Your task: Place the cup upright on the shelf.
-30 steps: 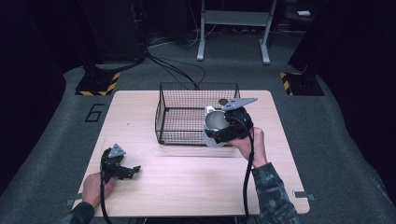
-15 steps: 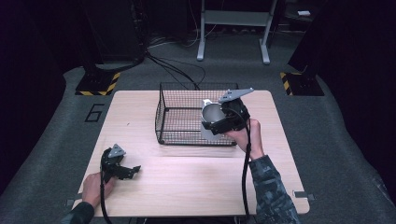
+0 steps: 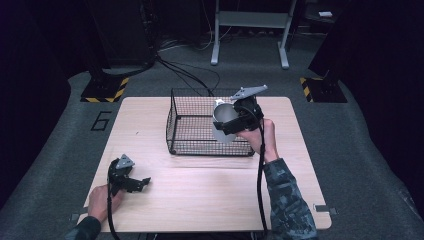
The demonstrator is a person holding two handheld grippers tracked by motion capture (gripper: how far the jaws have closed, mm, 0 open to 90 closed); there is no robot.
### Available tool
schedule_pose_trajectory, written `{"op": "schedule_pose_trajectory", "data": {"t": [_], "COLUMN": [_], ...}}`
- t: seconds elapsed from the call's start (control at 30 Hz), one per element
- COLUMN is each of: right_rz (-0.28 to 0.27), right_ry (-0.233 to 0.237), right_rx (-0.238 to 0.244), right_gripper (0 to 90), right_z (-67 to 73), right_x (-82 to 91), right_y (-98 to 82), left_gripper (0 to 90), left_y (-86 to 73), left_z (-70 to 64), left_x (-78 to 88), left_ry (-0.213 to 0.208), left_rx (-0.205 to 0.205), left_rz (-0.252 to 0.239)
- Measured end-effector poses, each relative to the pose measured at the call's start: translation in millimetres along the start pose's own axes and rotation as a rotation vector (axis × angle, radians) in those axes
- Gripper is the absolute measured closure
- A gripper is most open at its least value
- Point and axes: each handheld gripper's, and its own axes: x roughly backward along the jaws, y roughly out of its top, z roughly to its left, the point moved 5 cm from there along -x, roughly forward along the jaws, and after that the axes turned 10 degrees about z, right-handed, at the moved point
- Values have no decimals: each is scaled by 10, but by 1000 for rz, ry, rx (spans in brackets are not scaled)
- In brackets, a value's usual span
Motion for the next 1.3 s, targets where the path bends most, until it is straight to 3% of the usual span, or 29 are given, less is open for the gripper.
{"op": "schedule_pose_trajectory", "data": {"t": [0.97,1.3], "right_rz": [63,97], "right_ry": [-24,-21], "right_rx": [-22,-75], "right_gripper": [56,55], "right_z": [-256,-371], "right_x": [-423,-611], "right_y": [185,142], "left_gripper": [2,2], "left_y": [-2,0], "left_z": [1,0], "left_x": [2,0], "left_ry": [-2,0], "left_rx": [-6,0], "left_rz": [5,0]}}
